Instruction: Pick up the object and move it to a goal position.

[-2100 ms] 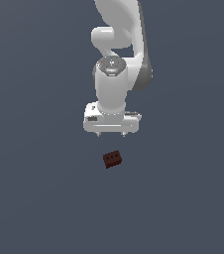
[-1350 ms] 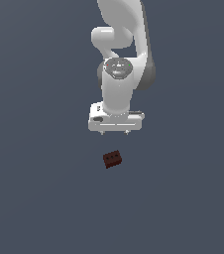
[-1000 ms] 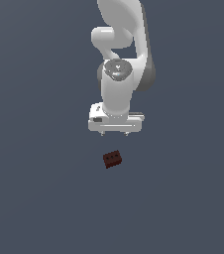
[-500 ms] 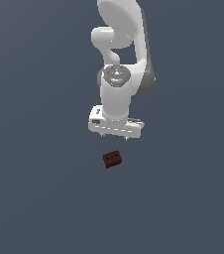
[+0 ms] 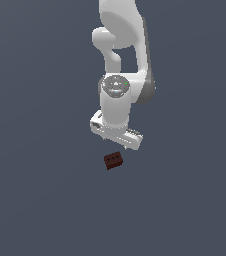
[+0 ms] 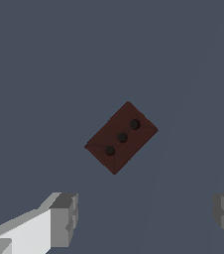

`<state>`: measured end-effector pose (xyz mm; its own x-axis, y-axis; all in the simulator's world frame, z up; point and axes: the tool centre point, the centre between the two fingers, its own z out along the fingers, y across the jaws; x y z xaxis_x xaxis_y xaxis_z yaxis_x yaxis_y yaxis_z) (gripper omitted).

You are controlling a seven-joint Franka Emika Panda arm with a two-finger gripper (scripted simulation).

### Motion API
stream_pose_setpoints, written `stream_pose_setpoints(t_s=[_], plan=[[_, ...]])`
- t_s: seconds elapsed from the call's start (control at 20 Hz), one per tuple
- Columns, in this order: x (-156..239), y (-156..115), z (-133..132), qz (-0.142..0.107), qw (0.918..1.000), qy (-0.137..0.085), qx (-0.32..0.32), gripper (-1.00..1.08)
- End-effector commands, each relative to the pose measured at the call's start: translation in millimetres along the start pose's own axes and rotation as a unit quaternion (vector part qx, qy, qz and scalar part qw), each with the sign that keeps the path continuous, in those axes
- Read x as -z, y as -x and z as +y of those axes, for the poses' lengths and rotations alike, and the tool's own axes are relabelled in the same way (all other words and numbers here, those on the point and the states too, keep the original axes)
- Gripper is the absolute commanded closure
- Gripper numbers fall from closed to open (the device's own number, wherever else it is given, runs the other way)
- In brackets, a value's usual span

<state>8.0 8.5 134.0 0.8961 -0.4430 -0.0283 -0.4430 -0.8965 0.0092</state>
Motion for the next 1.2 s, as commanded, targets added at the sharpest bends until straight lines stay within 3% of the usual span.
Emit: stream_pose_setpoints(t_s=[0.0,0.45,1.15], plan=[[-5.3,-3.3,-1.1,0.001,0.9993,-0.001,-0.037,-0.92],[-24.2,-14.6,-4.3,0.003,0.9860,-0.005,-0.167,-0.92],[-49.5,-29.3,-7.4,0.009,0.9423,-0.009,-0.334,-0.92]])
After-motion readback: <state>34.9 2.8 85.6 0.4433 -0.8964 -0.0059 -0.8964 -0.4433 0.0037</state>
